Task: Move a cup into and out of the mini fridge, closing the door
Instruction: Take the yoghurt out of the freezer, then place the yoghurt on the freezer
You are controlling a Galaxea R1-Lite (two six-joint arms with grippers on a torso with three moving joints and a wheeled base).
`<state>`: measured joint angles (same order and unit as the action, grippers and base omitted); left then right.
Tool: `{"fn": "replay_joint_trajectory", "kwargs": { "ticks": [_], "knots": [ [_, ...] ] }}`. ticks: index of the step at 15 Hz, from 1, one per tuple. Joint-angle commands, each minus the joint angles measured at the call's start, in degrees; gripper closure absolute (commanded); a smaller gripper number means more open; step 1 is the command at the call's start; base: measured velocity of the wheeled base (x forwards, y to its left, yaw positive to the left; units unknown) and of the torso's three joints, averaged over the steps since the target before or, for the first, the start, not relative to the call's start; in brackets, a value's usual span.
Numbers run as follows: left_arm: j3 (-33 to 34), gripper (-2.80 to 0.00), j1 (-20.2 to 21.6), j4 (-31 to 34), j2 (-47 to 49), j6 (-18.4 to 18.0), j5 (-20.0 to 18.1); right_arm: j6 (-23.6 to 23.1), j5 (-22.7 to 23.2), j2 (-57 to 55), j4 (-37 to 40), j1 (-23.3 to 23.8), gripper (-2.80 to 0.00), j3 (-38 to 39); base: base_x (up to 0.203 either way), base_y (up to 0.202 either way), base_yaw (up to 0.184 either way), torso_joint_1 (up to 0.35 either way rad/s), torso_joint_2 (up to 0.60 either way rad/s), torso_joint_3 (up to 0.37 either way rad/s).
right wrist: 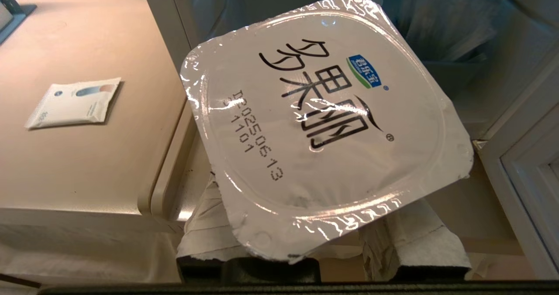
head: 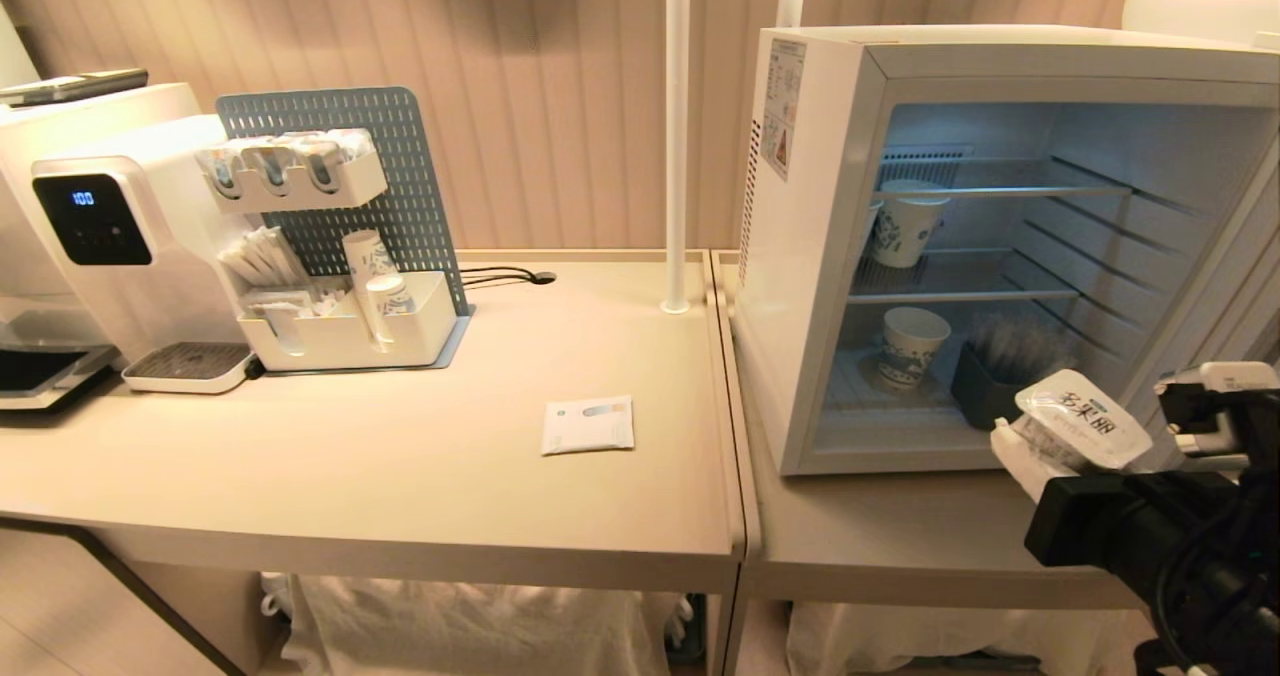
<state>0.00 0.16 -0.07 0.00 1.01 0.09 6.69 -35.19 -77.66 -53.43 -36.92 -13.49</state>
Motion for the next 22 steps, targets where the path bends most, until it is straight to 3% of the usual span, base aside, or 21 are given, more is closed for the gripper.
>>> {"fn": "replay_joint_trajectory", "kwargs": {
  "ticks": [1,5,8,12,14,18,22],
  "knots": [
    [0.0,0.00,0.0,0.0,0.1,0.0,0.0,0.0,-0.8,4.1,0.7,-0.9,0.00,0.2,0.000,0.000,0.000,0.000,0.00,0.000],
    [0.0,0.00,0.0,0.0,0.1,0.0,0.0,-0.1,-9.4,9.6,5.3,-5.2,0.00,0.3,0.000,0.000,0.000,0.000,0.00,0.000],
    [0.0,0.00,0.0,0.0,0.1,0.0,0.0,-0.9,-10.7,11.6,6.2,-5.2,0.00,-0.6,0.000,0.000,0.000,0.000,0.00,0.000],
    [0.0,0.00,0.0,0.0,0.1,0.0,0.0,-4.6,-13.1,8.0,6.4,-5.0,0.00,-9.9,0.000,0.000,0.000,0.000,0.00,0.000],
    [0.0,0.00,0.0,0.0,0.1,0.0,0.0,-6.6,-13.0,7.1,9.4,-4.2,0.00,-16.8,0.000,0.000,0.000,0.000,0.00,0.000],
    [0.0,0.00,0.0,0.0,0.1,0.0,0.0,-7.5,-10.4,5.9,25.3,-2.2,0.00,-37.1,0.000,0.000,0.000,0.000,0.00,0.000],
    [0.0,0.00,0.0,0.0,0.1,0.1,0.0,-7.7,-7.3,-1.0,38.5,4.0,0.00,-59.4,0.000,0.000,0.000,0.000,0.00,0.000]
  ]
}}
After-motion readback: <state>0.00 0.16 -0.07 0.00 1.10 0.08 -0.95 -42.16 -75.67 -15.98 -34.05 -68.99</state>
